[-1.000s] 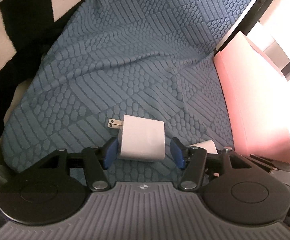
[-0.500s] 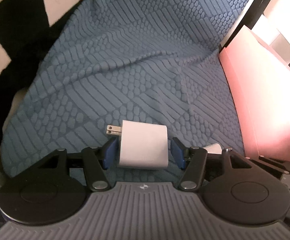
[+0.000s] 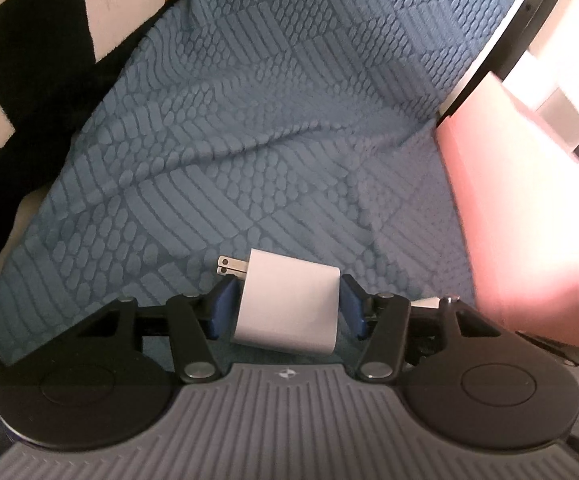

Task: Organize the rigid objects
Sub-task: 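Lift both chargers and carry them over the pink box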

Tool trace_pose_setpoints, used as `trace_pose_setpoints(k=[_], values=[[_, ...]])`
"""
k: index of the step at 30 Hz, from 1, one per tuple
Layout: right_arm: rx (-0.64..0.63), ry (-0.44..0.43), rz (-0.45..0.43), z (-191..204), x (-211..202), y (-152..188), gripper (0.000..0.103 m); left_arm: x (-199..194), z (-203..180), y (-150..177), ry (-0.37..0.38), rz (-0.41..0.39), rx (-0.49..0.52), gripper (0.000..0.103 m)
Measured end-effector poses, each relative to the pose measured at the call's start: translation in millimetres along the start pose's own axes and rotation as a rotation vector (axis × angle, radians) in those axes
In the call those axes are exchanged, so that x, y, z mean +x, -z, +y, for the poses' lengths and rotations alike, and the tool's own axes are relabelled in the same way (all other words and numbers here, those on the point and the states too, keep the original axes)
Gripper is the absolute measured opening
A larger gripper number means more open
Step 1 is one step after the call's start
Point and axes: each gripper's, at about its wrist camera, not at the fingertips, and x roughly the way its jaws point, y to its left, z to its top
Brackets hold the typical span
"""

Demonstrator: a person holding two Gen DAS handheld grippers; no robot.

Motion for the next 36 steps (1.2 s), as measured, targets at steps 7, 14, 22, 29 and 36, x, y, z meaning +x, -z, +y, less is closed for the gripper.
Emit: trace_pose_setpoints(k=[7,14,22,29,36], values=[[-0.01,0.028,-0.071,4.8,-28.9,-6.8,0.047,-28.6,1.3,-3.6,0.058,-0.028,-0.019,0.061],[0.021,0.007,-0.181,6.9,-81.2,-10.3,0.047,-75.8,-12.4,-5.4,0.121,-0.079,-0.013,0.061],[0.0,-0.005,-0.27,15.7,-142.4,-9.6,0.046,-127.8,-32.7,-7.1,0.155,-0.132,0.0,0.061],[0.0,-0.01,-0.294,14.4,-172.5,-7.7,0.046,-150.5,-43.1,1.0,0.158,-0.136,0.007,0.061],[0.003,0.005,-0.284,5.7,-189.1,-5.1,0.046,-164.9,-57.0,4.9,0.176,-0.144,-0.006,0.061]])
